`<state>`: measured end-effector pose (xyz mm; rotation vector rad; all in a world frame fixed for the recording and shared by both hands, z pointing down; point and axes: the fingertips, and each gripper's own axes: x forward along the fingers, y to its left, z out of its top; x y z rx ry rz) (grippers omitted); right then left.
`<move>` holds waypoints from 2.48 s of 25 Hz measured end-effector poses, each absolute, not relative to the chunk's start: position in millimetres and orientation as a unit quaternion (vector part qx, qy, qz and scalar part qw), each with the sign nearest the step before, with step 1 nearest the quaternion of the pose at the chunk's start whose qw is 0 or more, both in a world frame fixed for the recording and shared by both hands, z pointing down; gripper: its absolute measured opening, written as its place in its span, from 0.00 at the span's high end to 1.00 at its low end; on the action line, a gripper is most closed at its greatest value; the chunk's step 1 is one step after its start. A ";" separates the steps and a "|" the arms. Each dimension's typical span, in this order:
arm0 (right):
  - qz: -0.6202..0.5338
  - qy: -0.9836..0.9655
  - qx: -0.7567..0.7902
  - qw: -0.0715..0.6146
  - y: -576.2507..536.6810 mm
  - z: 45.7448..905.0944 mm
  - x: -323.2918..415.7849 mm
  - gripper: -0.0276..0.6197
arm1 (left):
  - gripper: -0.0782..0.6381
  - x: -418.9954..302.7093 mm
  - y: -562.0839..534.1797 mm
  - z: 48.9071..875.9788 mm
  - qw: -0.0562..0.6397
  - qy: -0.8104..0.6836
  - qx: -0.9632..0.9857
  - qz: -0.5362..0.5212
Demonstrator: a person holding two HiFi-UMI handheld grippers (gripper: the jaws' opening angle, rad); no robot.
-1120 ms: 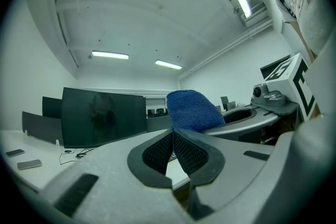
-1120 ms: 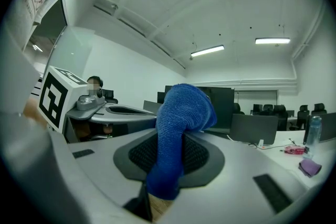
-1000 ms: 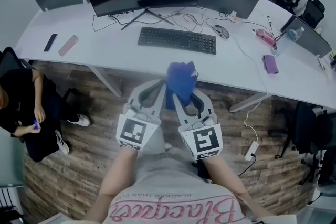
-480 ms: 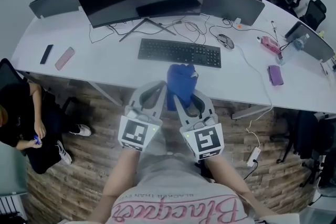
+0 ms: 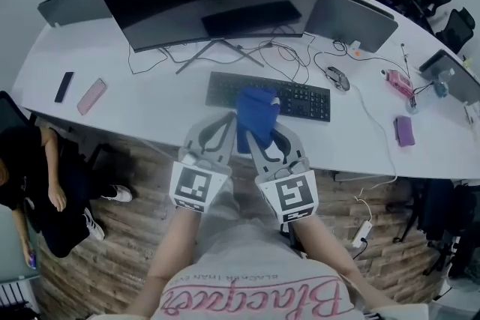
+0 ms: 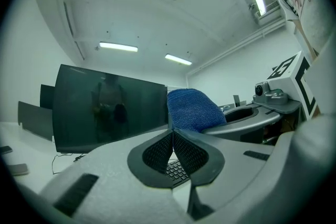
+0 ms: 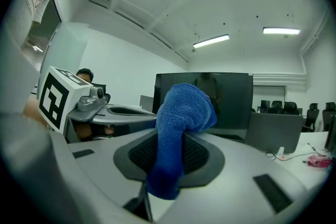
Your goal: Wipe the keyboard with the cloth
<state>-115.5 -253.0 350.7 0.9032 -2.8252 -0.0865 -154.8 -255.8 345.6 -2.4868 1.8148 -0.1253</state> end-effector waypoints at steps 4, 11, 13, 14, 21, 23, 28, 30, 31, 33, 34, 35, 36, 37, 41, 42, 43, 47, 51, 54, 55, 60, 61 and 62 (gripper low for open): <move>-0.024 -0.950 0.295 0.094 -278.0 356.9 -144.2 0.82 | 0.88 -183.3 -278.4 354.1 0.017 0.598 -0.800 -0.044; -0.015 -0.955 0.271 0.117 -309.2 373.8 -196.4 0.82 | 0.88 -240.9 -306.8 375.1 -0.004 0.618 -0.785 -0.047; -0.007 -0.955 0.267 0.124 -317.1 380.9 -209.7 0.82 | 0.88 -253.6 -313.0 381.6 -0.011 0.621 -0.783 -0.046; -0.002 -0.955 0.266 0.128 -321.1 384.8 -215.6 0.82 | 0.88 -259.0 -316.1 384.3 -0.015 0.622 -0.782 -0.049; 0.037 -0.957 0.248 0.146 -346.4 410.5 -259.3 0.82 | 0.88 -301.5 -335.7 406.1 -0.038 0.630 -0.773 -0.066; 0.046 -0.957 0.243 0.151 -353.5 418.9 -270.4 0.82 | 0.88 -313.8 -340.4 413.6 -0.045 0.634 -0.769 -0.075; 0.082 -0.955 0.226 0.172 -363.0 442.6 -297.5 0.82 | 0.88 -343.2 -346.5 437.0 -0.077 0.648 -0.753 -0.087; 0.099 -0.955 0.217 0.179 -364.4 452.1 -307.1 0.82 | 0.88 -351.7 -347.2 447.7 -0.088 0.653 -0.747 -0.090; 0.108 -0.954 0.213 0.182 -365.4 456.8 -311.7 0.82 | 0.88 -355.0 -347.7 452.9 -0.094 0.655 -0.744 -0.092; 0.130 -0.952 0.206 0.186 -367.5 464.3 -320.5 0.82 | 0.88 -360.1 -349.6 458.2 -0.102 0.657 -0.741 -0.098; 0.145 -0.951 0.202 0.186 -368.0 467.1 -324.8 0.82 | 0.88 -362.1 -351.0 458.6 -0.103 0.658 -0.739 -0.102; 0.160 -0.950 0.196 0.185 -368.2 469.7 -328.8 0.82 | 0.88 -364.1 -352.0 459.4 -0.104 0.658 -0.738 -0.106; 0.176 -0.948 0.191 0.183 -368.3 472.4 -332.5 0.82 | 0.88 -366.1 -352.3 461.4 -0.106 0.660 -0.736 -0.111; 0.190 -0.947 0.186 0.182 -368.8 475.4 -335.7 0.82 | 0.88 -368.1 -352.5 463.8 -0.108 0.661 -0.733 -0.114; 0.241 -0.938 0.173 0.181 -376.5 492.0 -345.1 0.82 | 0.88 -378.2 -353.2 476.0 -0.120 0.674 -0.719 -0.120; 0.250 -0.935 0.171 0.183 -379.6 496.2 -346.8 0.82 | 0.88 -380.4 -354.0 478.2 -0.123 0.678 -0.715 -0.121; 0.258 -0.933 0.169 0.186 -382.7 500.4 -348.0 0.82 | 0.88 -381.8 -355.0 479.7 -0.126 0.680 -0.712 -0.122; 0.290 -0.920 0.164 0.207 -392.3 520.2 -347.3 0.82 | 0.88 -379.8 -357.8 487.1 -0.138 0.680 -0.708 -0.127; 0.305 -0.904 0.184 0.237 -405.3 539.2 -336.3 0.82 | 0.88 -374.6 -366.2 495.6 -0.145 0.675 -0.712 -0.129; 0.309 -0.892 0.203 0.262 -413.0 550.5 -324.2 0.82 | 0.88 -367.7 -371.7 504.2 -0.155 0.667 -0.717 -0.135; 0.308 -0.888 0.209 0.269 -415.4 553.1 -320.3 0.82 | 0.88 -365.5 -374.3 505.7 -0.155 0.664 -0.718 -0.136; 0.292 -0.878 0.231 0.301 -420.8 560.4 -300.2 0.82 | 0.88 -349.7 -385.4 508.3 -0.157 0.656 -0.726 -0.135; 0.287 -0.878 0.233 0.305 -421.9 560.5 -297.1 0.82 | 0.88 -345.6 -387.6 508.5 -0.158 0.653 -0.728 -0.136; 0.282 -0.877 0.234 0.309 -423.5 560.4 -294.5 0.82 | 0.88 -341.5 -390.3 508.2 -0.157 0.650 -0.730 -0.136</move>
